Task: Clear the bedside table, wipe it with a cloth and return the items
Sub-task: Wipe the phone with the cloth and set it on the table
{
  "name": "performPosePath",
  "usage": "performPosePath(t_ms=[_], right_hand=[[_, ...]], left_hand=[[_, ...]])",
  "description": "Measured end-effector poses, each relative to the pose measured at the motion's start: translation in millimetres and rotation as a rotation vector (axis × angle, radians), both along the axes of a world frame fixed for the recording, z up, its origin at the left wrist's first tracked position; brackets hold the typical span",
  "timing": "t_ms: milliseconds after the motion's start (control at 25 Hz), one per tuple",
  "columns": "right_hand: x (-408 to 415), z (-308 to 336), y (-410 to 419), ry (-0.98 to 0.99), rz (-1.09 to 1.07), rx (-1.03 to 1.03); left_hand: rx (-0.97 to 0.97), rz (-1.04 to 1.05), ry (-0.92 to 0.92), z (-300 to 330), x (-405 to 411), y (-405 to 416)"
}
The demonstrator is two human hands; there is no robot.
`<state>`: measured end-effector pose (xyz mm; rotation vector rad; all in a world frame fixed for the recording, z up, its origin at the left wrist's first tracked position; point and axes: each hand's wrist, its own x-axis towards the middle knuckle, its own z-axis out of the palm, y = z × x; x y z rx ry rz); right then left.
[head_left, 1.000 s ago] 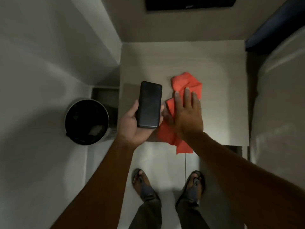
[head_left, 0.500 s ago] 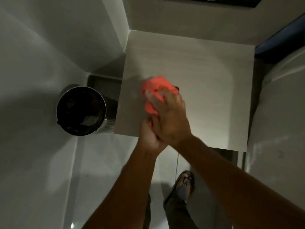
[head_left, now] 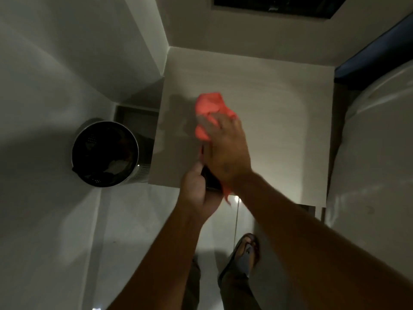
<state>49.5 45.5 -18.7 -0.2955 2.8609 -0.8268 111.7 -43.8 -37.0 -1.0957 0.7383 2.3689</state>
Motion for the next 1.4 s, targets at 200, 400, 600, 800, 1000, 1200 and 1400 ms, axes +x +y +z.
performPosePath(t_ms=[200, 400, 600, 800, 1000, 1200, 1400], right_hand=[[21.8, -12.9, 4.4, -0.189, 0.084, -0.016], [21.4, -37.0, 60.3, -0.032, -0.191, 0.181], [11.2, -58.2, 72.8, -0.008, -0.221, 0.334], [10.8, -65.6, 73.9, 0.042, -0.205, 0.366], [10.1, -73.4, 76.1, 0.043, -0.176, 0.407], [3.4, -36.9, 88.5, -0.095, -0.160, 0.294], [37.0, 62.5, 150.4, 0.098, -0.545, 0.050]], left_hand=[[0.008, 0.067, 0.058, -19.3, -22.7, -24.1], [-0.272, 0.033, -0.004, -28.0, -93.5, -56.9], [-1.130, -0.429, 0.205, -23.2, -106.3, -49.2], [-1.705, -0.616, 0.136, -31.0, -99.2, -27.6], [-1.833, -0.663, 0.110, -38.5, -97.3, -27.4], [-1.821, -0.727, 0.030, -21.8, -100.7, -24.6], [-1.813, -0.779, 0.524, 37.6, -45.1, 80.4]])
